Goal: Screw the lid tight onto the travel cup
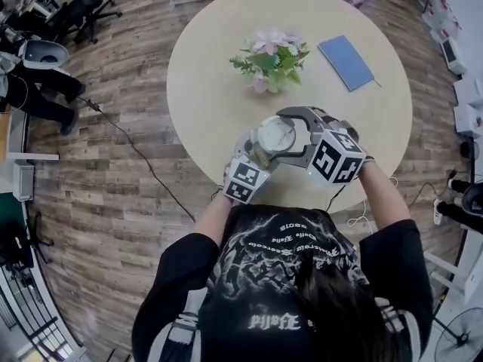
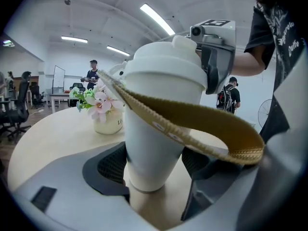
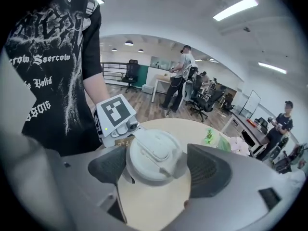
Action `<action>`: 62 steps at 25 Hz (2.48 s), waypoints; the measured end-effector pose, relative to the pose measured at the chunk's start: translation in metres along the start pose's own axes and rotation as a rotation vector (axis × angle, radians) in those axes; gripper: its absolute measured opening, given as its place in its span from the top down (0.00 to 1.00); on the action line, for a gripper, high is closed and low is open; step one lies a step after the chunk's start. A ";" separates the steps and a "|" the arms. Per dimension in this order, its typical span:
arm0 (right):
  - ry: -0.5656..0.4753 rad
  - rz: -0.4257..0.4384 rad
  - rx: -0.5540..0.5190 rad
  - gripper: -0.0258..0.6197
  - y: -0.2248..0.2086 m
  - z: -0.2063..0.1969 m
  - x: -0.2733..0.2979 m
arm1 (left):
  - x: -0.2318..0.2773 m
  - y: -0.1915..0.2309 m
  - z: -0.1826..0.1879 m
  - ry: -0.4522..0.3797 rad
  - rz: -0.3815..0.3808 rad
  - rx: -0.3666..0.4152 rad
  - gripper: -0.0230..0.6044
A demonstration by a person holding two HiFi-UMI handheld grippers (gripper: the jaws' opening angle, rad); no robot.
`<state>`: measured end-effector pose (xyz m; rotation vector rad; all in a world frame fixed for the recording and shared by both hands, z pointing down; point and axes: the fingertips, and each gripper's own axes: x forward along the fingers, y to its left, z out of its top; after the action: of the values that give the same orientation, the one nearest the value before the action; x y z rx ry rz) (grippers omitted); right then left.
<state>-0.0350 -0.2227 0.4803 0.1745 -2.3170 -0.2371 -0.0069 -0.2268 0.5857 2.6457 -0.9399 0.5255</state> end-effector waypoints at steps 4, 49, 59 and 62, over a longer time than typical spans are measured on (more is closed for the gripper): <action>-0.071 -0.085 0.085 0.34 -0.002 0.004 -0.001 | -0.001 0.002 -0.001 -0.011 0.032 -0.009 0.35; -0.535 -0.637 0.718 0.21 -0.004 -0.045 -0.113 | -0.035 -0.008 -0.021 0.071 0.071 -0.128 0.35; -0.413 -0.640 0.827 0.24 0.071 -0.128 -0.123 | -0.075 -0.043 -0.019 -0.041 0.197 -0.214 0.35; -0.361 -0.659 0.873 0.26 0.097 -0.151 -0.123 | -0.077 -0.060 -0.017 -0.066 0.214 -0.229 0.35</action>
<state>0.1540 -0.1219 0.5178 1.4293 -2.4888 0.4810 -0.0277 -0.1335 0.5600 2.3858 -1.2337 0.3540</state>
